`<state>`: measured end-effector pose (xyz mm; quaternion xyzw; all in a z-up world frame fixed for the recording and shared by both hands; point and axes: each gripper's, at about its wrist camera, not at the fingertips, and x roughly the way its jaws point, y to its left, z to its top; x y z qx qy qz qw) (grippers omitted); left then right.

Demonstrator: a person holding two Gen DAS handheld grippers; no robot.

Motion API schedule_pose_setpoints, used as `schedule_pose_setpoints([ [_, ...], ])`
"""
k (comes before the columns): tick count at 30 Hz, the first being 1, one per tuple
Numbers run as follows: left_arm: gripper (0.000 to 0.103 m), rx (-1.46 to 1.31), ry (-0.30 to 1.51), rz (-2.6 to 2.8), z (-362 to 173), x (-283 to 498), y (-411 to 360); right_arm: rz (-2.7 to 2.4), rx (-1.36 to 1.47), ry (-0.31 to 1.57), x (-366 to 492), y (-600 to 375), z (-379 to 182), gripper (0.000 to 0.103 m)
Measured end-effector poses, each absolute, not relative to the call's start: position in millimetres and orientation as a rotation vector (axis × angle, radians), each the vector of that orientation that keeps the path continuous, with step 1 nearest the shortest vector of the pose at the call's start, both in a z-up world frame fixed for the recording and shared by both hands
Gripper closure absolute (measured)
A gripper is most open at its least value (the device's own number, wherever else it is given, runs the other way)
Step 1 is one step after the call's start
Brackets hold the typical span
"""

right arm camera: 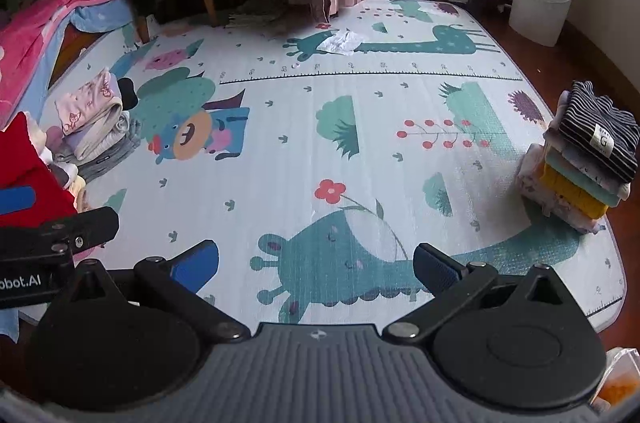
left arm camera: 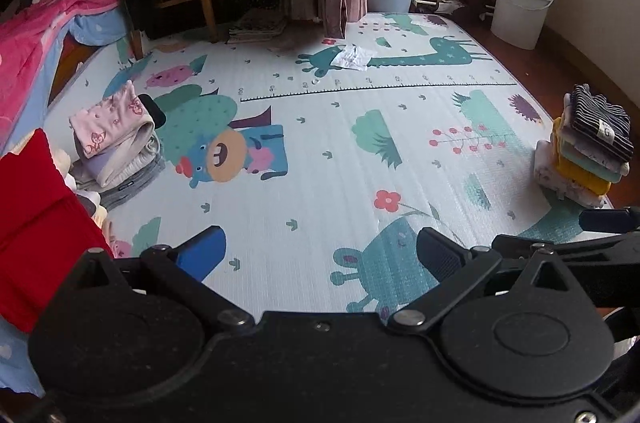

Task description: Fold clothes

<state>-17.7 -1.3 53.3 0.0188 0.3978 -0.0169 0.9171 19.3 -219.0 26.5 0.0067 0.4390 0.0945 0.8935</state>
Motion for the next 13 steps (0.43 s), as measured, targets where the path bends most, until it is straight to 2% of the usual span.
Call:
schedule_pose_setpoints([
  [13, 0.0, 0.02, 0.89, -0.078, 41.8, -11.1, -9.5, 0.188, 0.013, 0.954, 20.5, -220.9, 13.3, 0.0],
])
